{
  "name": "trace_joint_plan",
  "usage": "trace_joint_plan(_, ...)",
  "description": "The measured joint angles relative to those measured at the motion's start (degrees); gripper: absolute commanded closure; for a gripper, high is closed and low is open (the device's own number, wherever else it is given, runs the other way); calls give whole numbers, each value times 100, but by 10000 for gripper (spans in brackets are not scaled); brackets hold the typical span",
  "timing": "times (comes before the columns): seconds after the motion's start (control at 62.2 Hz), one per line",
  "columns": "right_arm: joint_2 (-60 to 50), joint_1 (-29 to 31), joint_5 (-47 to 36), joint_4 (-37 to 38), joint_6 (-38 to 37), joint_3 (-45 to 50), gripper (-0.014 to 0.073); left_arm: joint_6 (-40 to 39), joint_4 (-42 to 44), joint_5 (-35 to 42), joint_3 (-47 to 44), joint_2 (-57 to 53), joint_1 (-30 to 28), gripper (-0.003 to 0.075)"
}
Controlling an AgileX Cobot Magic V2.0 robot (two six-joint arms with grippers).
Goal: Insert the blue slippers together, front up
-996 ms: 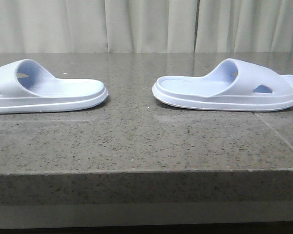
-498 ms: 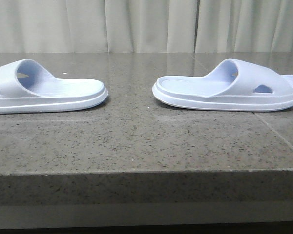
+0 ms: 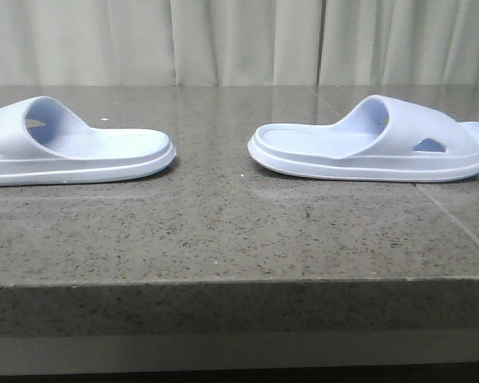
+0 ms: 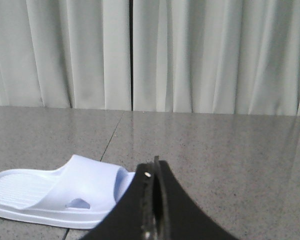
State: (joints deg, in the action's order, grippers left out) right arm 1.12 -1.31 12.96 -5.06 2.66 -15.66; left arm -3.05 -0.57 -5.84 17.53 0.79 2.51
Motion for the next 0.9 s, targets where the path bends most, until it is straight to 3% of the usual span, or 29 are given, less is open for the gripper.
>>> trace_joint_plan(0.37,1980,0,1659,2,0,-1749,660,0,0,-2017,1938,1720,0,741)
trace_joint_plan(0.611,3050,0,2159,12,0,-1818,660,0,-16,-2645,1997,2536,0,741)
trace_joint_plan(0.9,3759,0,2237,12,0,-1818,660,0,-25,-2732,1997,3116,0,741)
